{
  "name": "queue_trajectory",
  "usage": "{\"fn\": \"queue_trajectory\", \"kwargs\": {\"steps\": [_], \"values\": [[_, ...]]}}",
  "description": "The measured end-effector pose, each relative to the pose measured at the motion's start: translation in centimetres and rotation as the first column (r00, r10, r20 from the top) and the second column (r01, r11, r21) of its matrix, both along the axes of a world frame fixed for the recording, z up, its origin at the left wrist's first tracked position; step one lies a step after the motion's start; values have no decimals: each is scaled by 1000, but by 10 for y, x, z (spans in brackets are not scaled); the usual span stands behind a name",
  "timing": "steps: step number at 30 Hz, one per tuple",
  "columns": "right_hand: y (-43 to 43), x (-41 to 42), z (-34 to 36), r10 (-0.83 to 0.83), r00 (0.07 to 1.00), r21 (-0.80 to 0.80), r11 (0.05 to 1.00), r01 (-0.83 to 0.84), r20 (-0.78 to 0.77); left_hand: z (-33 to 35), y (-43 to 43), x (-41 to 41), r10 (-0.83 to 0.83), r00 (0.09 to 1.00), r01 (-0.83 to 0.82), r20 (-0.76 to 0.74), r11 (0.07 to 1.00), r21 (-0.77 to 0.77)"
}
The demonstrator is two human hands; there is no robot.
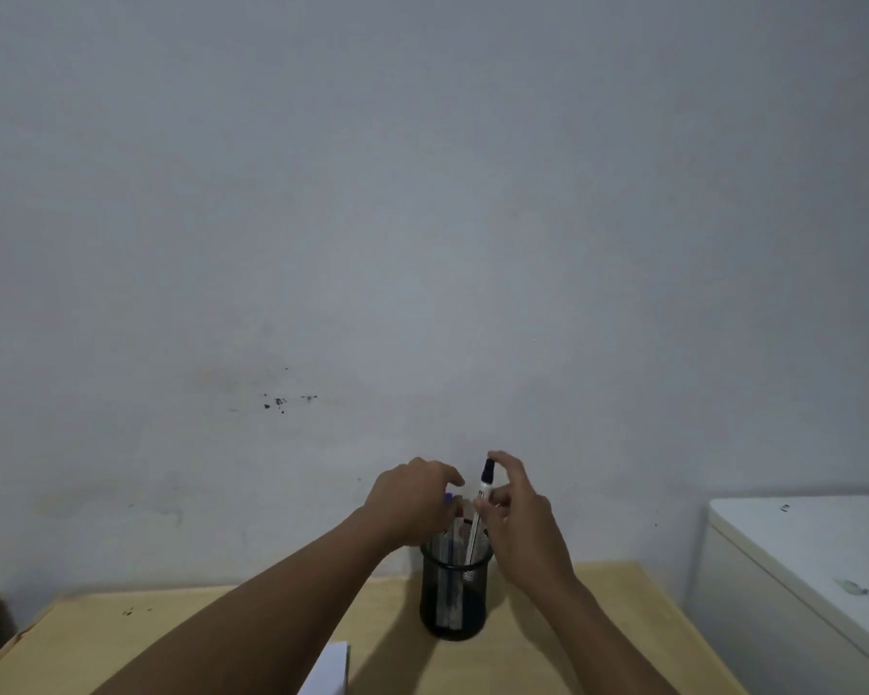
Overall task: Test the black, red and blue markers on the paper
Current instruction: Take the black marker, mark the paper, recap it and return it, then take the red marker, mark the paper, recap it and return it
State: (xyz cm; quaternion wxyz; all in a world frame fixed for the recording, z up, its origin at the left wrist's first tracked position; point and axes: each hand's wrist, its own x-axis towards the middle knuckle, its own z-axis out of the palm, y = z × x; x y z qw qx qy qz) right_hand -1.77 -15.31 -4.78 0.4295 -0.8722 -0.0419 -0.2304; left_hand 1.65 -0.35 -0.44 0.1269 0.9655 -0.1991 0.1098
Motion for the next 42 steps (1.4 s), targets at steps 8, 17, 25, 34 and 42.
{"fn": "queue_trajectory", "kwargs": {"steps": [8, 17, 25, 34, 42], "values": [[-8, 19, -29, 6, 997, -138, 990, -16, -72, -16, -14, 30, 36, 997, -38, -63, 999, -26], [-4, 23, -28, 5, 993, -185, 982, -28, -122, -1, -5, 36, -36, 966, -28, -257, 969, -244], [19, -21, 30, 142, 990, 123, 982, -143, 13, 90, 24, -23, -50, 994, 1, -98, 896, -445], [69, -99, 98, 309, 923, 873, 353, -337, 231, 110, 111, -123, -91, 969, -143, -229, 551, -822], [133, -148, 101, 442, 866, 871, 302, -388, 233, 74, 139, -183, -105, 953, -281, -284, 37, -959]]}}
